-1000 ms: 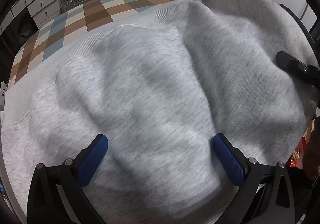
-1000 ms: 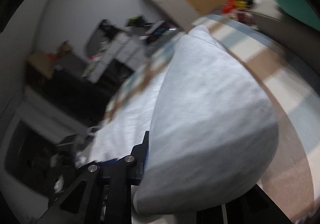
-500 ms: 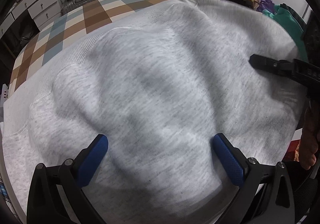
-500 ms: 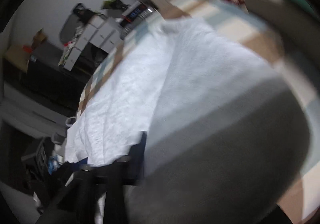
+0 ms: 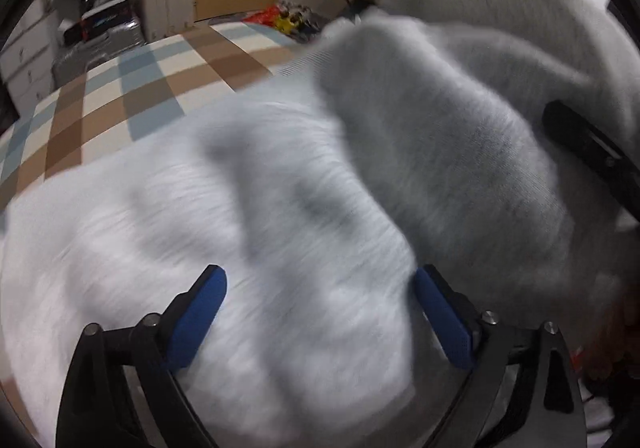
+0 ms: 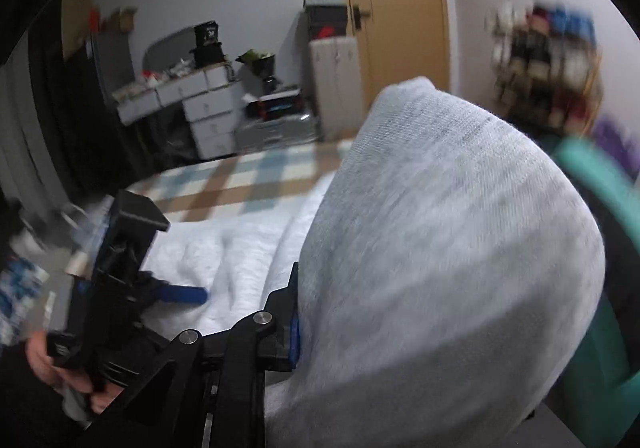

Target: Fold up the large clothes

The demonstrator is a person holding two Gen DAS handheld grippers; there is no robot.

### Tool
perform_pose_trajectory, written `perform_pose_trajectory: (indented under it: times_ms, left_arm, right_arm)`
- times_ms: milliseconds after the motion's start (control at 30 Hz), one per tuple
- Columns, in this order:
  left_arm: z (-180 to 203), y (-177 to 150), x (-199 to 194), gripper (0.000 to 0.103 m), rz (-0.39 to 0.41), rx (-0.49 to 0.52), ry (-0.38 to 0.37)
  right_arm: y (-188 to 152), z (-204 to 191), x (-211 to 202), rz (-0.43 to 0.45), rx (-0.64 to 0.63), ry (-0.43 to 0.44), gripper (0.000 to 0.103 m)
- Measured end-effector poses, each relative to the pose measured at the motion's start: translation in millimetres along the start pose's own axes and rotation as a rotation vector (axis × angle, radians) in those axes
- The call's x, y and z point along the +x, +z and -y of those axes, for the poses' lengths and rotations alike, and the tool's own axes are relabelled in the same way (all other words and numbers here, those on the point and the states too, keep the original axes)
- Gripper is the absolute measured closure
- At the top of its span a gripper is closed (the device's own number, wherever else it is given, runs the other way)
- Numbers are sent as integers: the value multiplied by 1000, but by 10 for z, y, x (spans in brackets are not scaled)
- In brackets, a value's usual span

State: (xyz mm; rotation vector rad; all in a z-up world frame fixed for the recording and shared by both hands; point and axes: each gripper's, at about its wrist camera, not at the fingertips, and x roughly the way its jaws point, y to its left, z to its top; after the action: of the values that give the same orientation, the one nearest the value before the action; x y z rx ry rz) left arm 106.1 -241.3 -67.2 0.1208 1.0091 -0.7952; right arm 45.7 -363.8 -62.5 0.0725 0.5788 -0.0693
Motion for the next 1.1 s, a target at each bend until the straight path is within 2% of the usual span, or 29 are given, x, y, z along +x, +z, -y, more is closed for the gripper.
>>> perform_pose_trajectory:
  times_ms: [67,133,167,233,267,333,400,500,567,633,700,767,833,933,1033,1067,1100]
  left_arm:
    - [-168,-112,-362,11,40,-51,12]
    - [-429,-319,-790,11,95,-98,87]
    - [-644,-483,-1029,11,108,-142,121]
    - [-1010,-799,-1361,11,138,-242,123]
    - [-1142,-921,-1461,11,140,-282,127]
    - [-1540,-1296,-1711,11,153,-393,141]
    - [-1828,-1554,-1832,11,152,-471,158]
    - [-1987,-1730,-1868,11,139,-542,99]
    - [-2014,-1772,-1914,11,139,-545,95]
    - [-1940,-1718,-1931,11,129,-503,82]
    - [-1797,-1592,-1918,11,141,-453,83]
    - [-1789,-1502,-1870,10,135,-410,70]
    - [-1677,-1379,-1753,10,104,-374,42]
    - [-1604,-1250,-1580,10,87,-327,-4]
    - [-1483,-1167,-1518,10,75,-301,-91]
    - [-1426,-1137,-1466,10,54,-292,-124]
    - [-1390,-1112,-1400,10,23,-289,-131]
  right_arm:
    - [202,-101,-131,37,-74,-52,85]
    - [300,-377,-204,61,-178,-89,85]
    - [302,-654,-248,76,-277,-116,85]
    - [203,-1055,-279,105,-418,-143,85]
    - [85,-1377,-297,125,-509,-151,85]
    - [-161,-1764,-307,139,-604,-132,84]
    - [-390,-2150,-169,79,-689,-110,83]
    - [-831,-2690,116,-37,-811,-99,80]
    - [-1088,-2985,275,-127,-876,-80,80]
    - [-1237,-3142,291,-128,-929,-110,77]
    - [-1216,-3136,257,-156,-887,-99,74]
    - [-1066,-3041,220,-206,-779,-23,67]
    - [-888,-2888,92,-245,-661,125,52]
    - [-678,-2477,-196,-274,-447,403,35]
    - [-551,-1997,-492,-262,-223,604,34]
    - [-533,-1806,-573,-234,-140,646,32]
    - [-498,-1670,-626,-209,-75,674,27]
